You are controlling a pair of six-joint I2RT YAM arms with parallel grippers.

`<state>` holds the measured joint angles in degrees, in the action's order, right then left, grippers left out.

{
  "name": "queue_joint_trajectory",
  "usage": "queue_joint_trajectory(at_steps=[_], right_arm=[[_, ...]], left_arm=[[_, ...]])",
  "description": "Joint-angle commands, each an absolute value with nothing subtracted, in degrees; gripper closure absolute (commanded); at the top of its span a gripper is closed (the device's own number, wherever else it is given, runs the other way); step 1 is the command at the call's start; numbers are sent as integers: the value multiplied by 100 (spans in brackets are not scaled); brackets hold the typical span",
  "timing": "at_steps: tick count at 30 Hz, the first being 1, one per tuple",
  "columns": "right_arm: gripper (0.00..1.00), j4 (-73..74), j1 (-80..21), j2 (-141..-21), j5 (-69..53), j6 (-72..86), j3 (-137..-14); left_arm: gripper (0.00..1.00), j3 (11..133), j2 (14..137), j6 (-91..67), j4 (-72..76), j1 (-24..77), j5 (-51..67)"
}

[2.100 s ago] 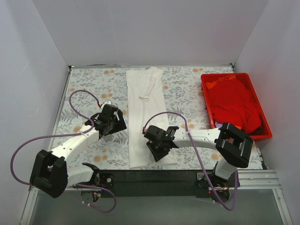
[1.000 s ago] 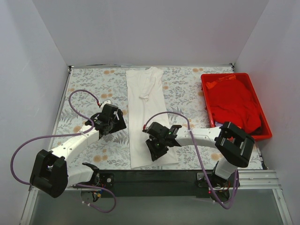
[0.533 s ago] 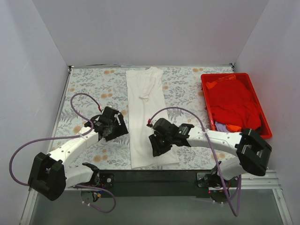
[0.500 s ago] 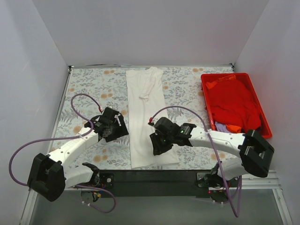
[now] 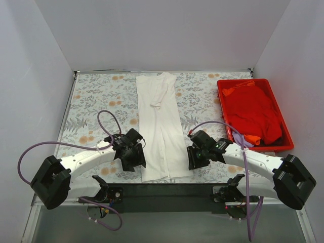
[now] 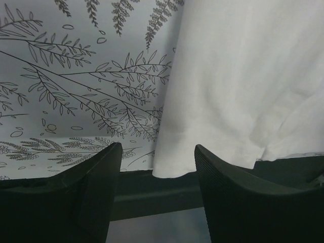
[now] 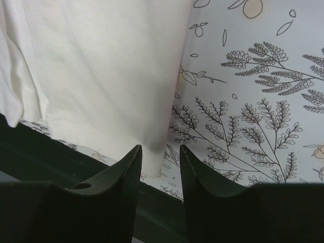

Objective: Fold and stack the t-shirts
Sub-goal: Fold the tshirt

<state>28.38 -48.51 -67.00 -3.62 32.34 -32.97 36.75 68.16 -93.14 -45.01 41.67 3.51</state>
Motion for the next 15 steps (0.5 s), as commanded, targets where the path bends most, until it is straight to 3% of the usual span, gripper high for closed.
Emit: queue_joint_trajectory(at_steps=[1, 15], right_arm=[[58, 2699, -4825, -6706, -509, 3234, -3270], [62, 2514, -4825, -6864, -932, 3401, -2813]], left_arm=[[43, 3700, 7013, -9685, -4570, 4368, 387], [47, 3665, 7427, -10054, -4509, 4930, 352]])
